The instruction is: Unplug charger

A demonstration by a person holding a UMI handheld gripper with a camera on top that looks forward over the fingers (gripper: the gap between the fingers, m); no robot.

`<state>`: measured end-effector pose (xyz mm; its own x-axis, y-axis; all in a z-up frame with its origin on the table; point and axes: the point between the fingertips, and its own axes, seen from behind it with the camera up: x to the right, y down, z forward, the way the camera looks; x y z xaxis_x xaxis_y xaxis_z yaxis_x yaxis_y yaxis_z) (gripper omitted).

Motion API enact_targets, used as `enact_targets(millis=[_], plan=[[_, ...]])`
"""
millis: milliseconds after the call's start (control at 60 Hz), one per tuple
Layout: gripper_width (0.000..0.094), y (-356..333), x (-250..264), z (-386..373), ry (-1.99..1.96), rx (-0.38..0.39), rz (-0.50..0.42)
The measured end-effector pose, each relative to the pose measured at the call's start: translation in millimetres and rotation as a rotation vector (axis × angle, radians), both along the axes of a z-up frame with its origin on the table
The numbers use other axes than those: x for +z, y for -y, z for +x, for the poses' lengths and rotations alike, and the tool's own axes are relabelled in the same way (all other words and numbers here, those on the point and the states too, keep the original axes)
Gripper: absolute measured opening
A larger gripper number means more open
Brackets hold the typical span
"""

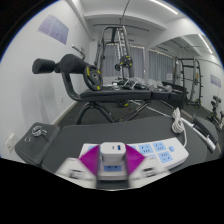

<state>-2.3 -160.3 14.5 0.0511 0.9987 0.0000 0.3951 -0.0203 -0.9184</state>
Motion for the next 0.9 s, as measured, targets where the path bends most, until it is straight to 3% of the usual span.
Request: enact_targets(millis=[17,50,100,250,383,500,767,867,883,900], plan=[[0.0249,-3,-1,0,0.007,-0.007,0.01],[0.0221,-3,2,-2,-0.002,-0.013,0.001],[0.0202,-2,17,-6,-0.042,0.009,0.018],[0.0199,-24,152,-7,-0.283,0.028,-0.002],[0.0198,-99,188,0,-0.229,-0.015,-0.022],[0.0201,-192,159,10,-0.125,-0.091,0.066],[0.0238,-318,-1,34,0.232,-0.167,0.124],[0.0342,-337,-32,37,0.301,-0.178,0.144],[0.0388,-336,-35,37,0.306,-0.175,0.138],[0.0491,-336,-36,38,0.309,-0.175,0.13]])
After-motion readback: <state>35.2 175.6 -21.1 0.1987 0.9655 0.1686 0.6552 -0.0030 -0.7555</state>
